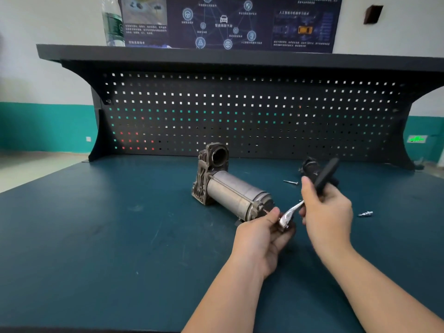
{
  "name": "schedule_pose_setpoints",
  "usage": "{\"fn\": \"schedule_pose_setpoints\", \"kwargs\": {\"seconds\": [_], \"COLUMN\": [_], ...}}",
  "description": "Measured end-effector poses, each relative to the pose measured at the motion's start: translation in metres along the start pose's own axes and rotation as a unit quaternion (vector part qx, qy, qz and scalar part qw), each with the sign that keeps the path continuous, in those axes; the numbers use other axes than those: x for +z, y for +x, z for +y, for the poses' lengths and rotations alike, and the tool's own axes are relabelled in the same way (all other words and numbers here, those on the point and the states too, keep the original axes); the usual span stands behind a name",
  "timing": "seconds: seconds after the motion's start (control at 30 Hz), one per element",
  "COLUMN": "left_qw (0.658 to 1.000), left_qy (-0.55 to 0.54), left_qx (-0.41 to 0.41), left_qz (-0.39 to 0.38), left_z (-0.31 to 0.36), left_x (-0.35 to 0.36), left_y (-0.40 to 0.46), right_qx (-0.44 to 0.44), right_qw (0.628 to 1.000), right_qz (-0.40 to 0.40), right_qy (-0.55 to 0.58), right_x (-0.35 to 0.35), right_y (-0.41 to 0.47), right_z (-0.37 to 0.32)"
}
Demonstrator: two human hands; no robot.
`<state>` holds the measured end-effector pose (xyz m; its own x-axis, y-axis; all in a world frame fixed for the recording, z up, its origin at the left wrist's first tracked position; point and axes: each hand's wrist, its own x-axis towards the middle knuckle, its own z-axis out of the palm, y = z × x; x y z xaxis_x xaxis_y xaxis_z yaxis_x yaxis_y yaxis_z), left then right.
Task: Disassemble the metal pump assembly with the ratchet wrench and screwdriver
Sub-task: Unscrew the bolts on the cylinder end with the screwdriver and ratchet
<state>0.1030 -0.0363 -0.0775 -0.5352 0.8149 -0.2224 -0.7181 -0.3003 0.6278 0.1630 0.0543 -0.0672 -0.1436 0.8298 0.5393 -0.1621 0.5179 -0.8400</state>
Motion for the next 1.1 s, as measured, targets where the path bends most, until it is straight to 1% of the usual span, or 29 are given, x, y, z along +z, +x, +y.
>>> {"fn": "schedule_pose_setpoints", "kwargs": {"seconds": [0.07,0.1,0.13,0.17,0.23,0.3,0.33,0.37,0.4,0.43,0.47,0.5,0.53,0.57,0.6,0.63,0.67,0.7,0.77,0.8,0.83,0.87,0.9,0.93,0.97,1.0,1.03,1.07,1.1], "left_qw": [1.0,1.0,1.0,1.0,1.0,1.0,1.0,1.0,1.0,1.0,1.0,1.0,1.0,1.0,1.0,1.0,1.0,1.0,0.999,0.998,0.998,0.998,0.998,0.998,0.998,0.998,0.998,0.999,0.999], "left_qy": [0.013,0.017,0.013,0.004,-0.009,0.007,0.016,0.021,0.022,0.021,0.02,0.022,0.025,0.024,0.02,0.017,0.017,0.022,0.041,0.05,0.057,0.061,0.062,0.063,0.062,0.059,0.053,0.045,0.039], "left_qx": [0.001,0.001,0.001,-0.001,-0.009,-0.011,-0.009,-0.007,-0.007,-0.006,-0.005,-0.003,0.001,0.005,0.01,0.013,0.015,0.017,0.023,0.026,0.026,0.022,0.018,0.016,0.015,0.016,0.019,0.021,0.02], "left_qz": [-0.01,-0.015,-0.018,-0.015,-0.014,-0.01,-0.006,-0.001,0.005,0.008,0.006,0.0,-0.006,-0.008,-0.004,0.003,0.008,0.011,0.019,0.022,0.023,0.021,0.018,0.013,0.006,0.0,-0.003,-0.002,0.001], "left_z": [0.001,0.002,0.003,0.003,0.003,0.001,0.0,-0.001,-0.001,-0.001,-0.001,0.0,0.001,0.001,0.001,0.001,0.001,0.0,-0.001,-0.002,-0.002,-0.002,-0.002,-0.002,-0.001,0.0,0.0,0.0,0.0], "left_x": [0.0,0.0,0.0,0.0,0.001,0.002,0.001,0.001,0.001,0.0,-0.001,-0.001,-0.001,-0.001,-0.001,-0.001,-0.001,-0.001,-0.001,-0.001,-0.001,0.0,0.0,0.0,0.001,0.001,0.001,0.001,0.001], "left_y": [-0.001,-0.002,-0.003,-0.003,-0.004,-0.002,-0.001,0.0,0.001,0.001,0.001,0.0,0.0,0.0,0.0,0.0,0.0,0.001,0.002,0.003,0.003,0.003,0.002,0.001,0.0,-0.001,-0.001,-0.001,-0.001], "right_qx": [-0.225,-0.286,-0.287,-0.224,-0.017,0.207,0.26,0.246,0.169,0.037,-0.11,-0.231,-0.315,-0.338,-0.294,-0.202,-0.088,0.038,0.272,0.321,0.299,0.208,0.065,-0.084,-0.201,-0.272,-0.278,-0.218,-0.119], "right_qw": [0.973,0.956,0.956,0.974,0.998,0.969,0.955,0.962,0.982,0.998,0.994,0.972,0.946,0.938,0.953,0.978,0.996,0.999,0.954,0.936,0.945,0.973,0.997,0.996,0.979,0.961,0.959,0.975,0.993], "right_qz": [-0.006,-0.012,-0.019,-0.026,-0.008,-0.009,-0.008,-0.007,-0.007,0.002,0.008,0.0,-0.011,-0.019,-0.025,-0.024,-0.015,-0.008,-0.019,-0.02,-0.021,-0.017,-0.005,-0.003,-0.012,-0.022,-0.03,-0.031,-0.02], "right_qy": [-0.056,-0.069,-0.063,-0.032,0.052,0.131,0.14,0.12,0.084,0.041,0.001,-0.045,-0.074,-0.08,-0.069,-0.037,0.001,0.037,0.124,0.142,0.132,0.094,0.042,0.004,-0.026,-0.042,-0.043,-0.03,-0.003], "right_x": [-0.003,-0.002,-0.001,0.001,0.005,0.005,0.005,0.003,0.002,0.002,0.001,0.0,0.001,0.002,0.003,0.003,0.003,0.003,0.003,0.003,0.002,0.001,0.0,-0.001,-0.001,0.0,0.001,0.003,0.005], "right_y": [-0.013,-0.018,-0.019,-0.017,-0.009,0.003,0.006,0.006,0.003,-0.002,-0.009,-0.014,-0.017,-0.017,-0.016,-0.013,-0.01,-0.005,0.005,0.007,0.007,0.004,0.0,-0.007,-0.013,-0.016,-0.018,-0.017,-0.015], "right_z": [-0.005,-0.006,-0.005,-0.006,-0.008,0.0,0.001,0.002,0.001,0.0,-0.004,-0.007,-0.009,-0.009,-0.01,-0.01,-0.009,-0.006,0.005,0.005,0.005,0.004,0.002,-0.003,-0.008,-0.011,-0.011,-0.01,-0.011]}}
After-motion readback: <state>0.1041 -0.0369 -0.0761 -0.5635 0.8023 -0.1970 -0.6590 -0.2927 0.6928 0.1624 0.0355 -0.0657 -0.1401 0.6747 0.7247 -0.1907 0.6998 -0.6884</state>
